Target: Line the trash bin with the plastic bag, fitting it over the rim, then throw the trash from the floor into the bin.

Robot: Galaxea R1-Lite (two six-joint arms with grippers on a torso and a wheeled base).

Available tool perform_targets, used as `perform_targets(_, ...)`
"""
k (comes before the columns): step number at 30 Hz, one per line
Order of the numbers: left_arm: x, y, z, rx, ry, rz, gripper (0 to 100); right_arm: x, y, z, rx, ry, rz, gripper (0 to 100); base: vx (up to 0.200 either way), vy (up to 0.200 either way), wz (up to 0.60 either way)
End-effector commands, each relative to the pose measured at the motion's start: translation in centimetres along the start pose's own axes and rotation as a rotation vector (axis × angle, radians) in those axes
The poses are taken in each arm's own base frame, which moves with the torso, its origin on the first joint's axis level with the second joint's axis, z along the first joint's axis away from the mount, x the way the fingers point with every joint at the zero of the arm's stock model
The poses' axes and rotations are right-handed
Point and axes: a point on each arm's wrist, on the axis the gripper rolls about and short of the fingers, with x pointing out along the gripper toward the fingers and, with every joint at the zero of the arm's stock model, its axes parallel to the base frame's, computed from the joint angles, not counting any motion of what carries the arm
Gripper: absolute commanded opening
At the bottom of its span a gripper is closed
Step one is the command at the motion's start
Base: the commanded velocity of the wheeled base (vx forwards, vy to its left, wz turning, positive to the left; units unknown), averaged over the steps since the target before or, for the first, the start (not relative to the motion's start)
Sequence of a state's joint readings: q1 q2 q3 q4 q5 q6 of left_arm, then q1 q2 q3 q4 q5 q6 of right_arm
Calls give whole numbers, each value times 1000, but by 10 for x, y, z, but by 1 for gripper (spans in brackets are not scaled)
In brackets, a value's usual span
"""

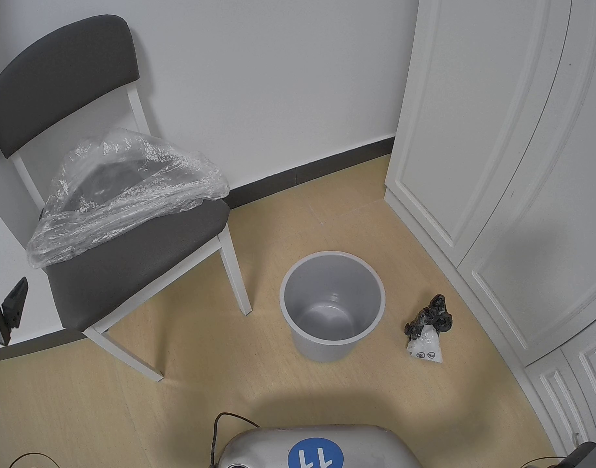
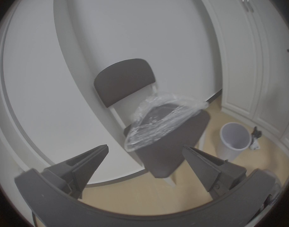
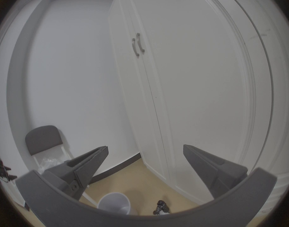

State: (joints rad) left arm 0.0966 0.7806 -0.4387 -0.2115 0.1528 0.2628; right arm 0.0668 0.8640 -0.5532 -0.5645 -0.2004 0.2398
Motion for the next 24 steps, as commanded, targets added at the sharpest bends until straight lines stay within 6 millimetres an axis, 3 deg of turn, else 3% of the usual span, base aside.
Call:
perform_targets(1, 43, 9, 2, 46, 119, 93, 100, 21, 3, -9, 52, 39, -32, 100, 0, 0, 0)
perform_targets(15, 64, 10, -10, 164, 212, 95, 100, 21, 10, -7, 78, 43, 18, 100, 0, 0, 0)
perform_targets(24, 86, 15, -22, 245, 329, 108, 100, 31, 15, -23, 48, 121, 45, 100, 0, 0, 0)
